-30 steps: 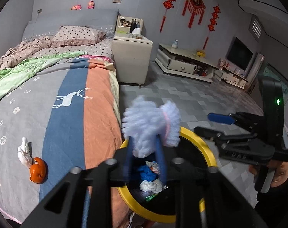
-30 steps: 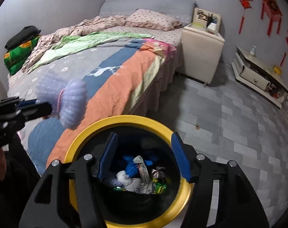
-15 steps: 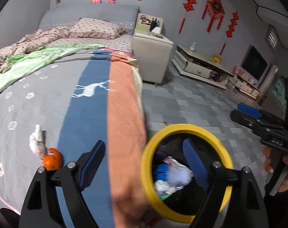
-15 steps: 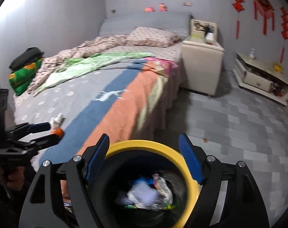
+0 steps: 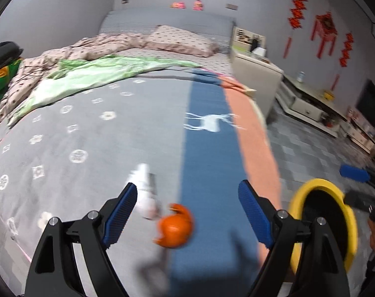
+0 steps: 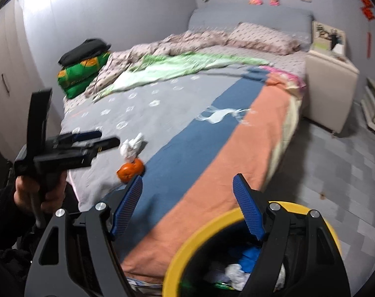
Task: Collect trash
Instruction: 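Move both tools back over the white tissue and orange on the bed, then grasp the white tissue with the left tool while the right tool reaches toward the orange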
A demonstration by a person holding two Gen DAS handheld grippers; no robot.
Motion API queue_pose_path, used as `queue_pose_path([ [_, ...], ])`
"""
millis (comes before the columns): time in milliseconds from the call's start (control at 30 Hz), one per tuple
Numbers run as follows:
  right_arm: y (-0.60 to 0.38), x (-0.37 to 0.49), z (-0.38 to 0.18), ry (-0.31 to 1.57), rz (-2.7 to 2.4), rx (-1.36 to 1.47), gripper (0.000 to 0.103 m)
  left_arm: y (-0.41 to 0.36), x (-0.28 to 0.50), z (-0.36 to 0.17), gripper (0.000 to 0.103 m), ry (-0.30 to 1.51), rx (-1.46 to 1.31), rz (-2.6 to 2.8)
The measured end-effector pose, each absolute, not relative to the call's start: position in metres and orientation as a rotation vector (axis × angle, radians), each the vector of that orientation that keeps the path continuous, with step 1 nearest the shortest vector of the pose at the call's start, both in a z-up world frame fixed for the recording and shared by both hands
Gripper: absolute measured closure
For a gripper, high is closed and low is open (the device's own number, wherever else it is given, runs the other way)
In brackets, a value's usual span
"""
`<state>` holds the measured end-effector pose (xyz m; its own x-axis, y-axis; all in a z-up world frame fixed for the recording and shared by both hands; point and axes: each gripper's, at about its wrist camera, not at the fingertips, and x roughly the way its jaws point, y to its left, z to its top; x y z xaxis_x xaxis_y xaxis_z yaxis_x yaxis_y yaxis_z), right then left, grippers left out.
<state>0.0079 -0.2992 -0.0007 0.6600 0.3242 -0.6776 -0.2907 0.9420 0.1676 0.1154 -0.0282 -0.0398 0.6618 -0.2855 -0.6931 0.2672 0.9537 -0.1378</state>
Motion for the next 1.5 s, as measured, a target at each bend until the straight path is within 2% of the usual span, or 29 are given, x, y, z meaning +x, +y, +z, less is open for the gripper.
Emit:
queue_pose_path([
  [300,-0.229,0.050,-0.051,0.921,0.467,0.004,0.031,0.023,0.162,-0.078,0.023,0.870,-0.063,-0.234],
  [733,-0.173,0.091,-0.098,1.044,0.530,-0.049,0.031,0.021,0.200,-0.118,0.024,0.935,-0.055,-0.323],
  [900,-0.162,0.104,-0.106,1.061,0.532,-0.058,0.031,0.014,0.213,-0.133,0.046,0.968,-0.039,-0.325],
  [1100,-0.138,0.119,-0.117,1.057,0.538,-0.111,0.031,0.021,0.223,-0.140,0.067,0.977,-0.087,-0.361],
  [1333,-0.123,0.133,-0.123,1.057,0.568,-0.115,0.032,0.032,0.226,-0.146,0.075,0.985,-0.138,-0.385],
  [1433,-0.113,0.132,-0.126,1.066,0.596,-0.121,0.041,0.037,0.228,-0.148,0.081,0.991,-0.178,-0.398],
  [1500,-0.108,0.132,-0.126,1.064,0.609,-0.121,0.052,0.041,0.228,-0.148,0.086,0.996,-0.204,-0.408],
])
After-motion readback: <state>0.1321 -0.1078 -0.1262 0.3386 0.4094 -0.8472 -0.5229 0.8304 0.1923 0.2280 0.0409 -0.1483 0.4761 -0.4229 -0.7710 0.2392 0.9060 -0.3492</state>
